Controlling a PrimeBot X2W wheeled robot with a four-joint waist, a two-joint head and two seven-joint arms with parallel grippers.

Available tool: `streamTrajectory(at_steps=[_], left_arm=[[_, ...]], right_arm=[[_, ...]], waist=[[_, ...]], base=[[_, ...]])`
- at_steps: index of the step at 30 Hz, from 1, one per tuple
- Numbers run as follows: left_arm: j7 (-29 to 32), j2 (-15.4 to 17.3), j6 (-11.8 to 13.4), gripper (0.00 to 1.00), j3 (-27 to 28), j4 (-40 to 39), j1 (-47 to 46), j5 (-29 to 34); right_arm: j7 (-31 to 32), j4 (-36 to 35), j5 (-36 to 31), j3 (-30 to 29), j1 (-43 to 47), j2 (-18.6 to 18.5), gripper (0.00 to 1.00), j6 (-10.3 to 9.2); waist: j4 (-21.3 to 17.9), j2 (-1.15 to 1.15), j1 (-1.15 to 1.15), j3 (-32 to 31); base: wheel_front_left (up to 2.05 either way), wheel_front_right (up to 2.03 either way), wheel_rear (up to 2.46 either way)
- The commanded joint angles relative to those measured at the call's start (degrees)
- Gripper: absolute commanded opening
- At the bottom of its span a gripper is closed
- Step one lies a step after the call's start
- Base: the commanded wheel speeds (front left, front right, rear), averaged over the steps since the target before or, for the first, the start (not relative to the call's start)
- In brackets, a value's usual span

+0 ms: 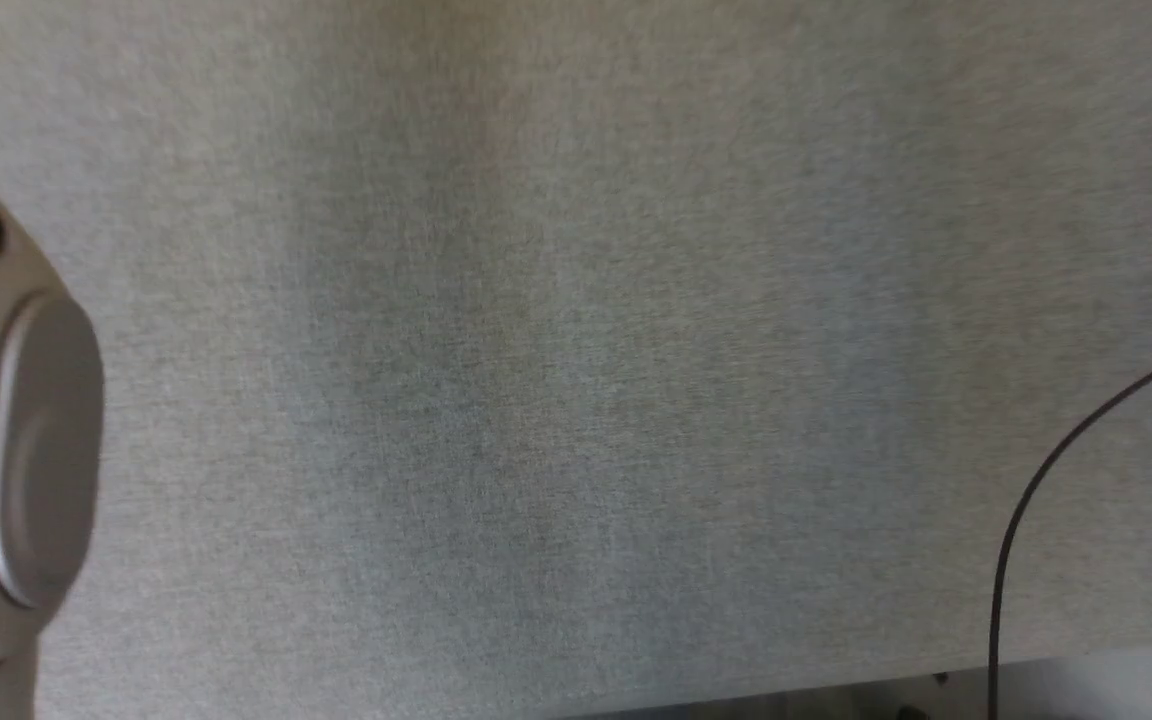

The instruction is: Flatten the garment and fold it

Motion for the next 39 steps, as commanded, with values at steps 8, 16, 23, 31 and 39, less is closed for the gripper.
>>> streamTrajectory(at_steps=[8, 16, 23, 31, 39], left_arm=[[0.03, 0.85, -4.31, 0.00, -1.54, 2.87, -2.25, -1.18], [3.96, 2.20, -6.44, 0.00, -0.45, 3.09, 3.88, -4.74], [9.28, 2.19, -6.62, 0.00, 1.11, -2.61, 15.57, -9.05], [14.71, 2.71, -6.08, 0.00, 2.65, -14.10, 34.88, -12.88], [17.81, 2.70, -2.95, 0.00, 5.01, -28.61, 56.78, -14.40]], right_arm=[[-1.37, -1.61, -2.99, 2.51, -0.95, -0.09, 0.00, -0.05], [-1.76, -0.20, 4.59, 10.27, 3.51, -2.35, 0.00, -0.05], [1.97, -5.35, 17.78, 18.00, 13.49, -7.22, 0.00, -0.05], [7.76, -18.72, 28.57, 19.36, 30.99, -13.20, 0.00, -0.05], [12.51, -32.47, 34.65, 12.74, 51.94, -12.84, 0.00, -0.05]], waist=[[2.65, 0.00, -0.02, 11.71], [3.80, 0.00, -0.02, 12.08], [5.36, 0.00, -0.02, 9.77], [5.61, 0.00, -0.02, 4.53], [4.71, 0.00, -0.02, -2.18]], base=[[0.00, 0.00, 0.00], [0.00, 0.00, 0.00], [0.00, 0.00, 0.00], [0.00, 0.00, 0.00], [0.00, 0.00, 0.00]])
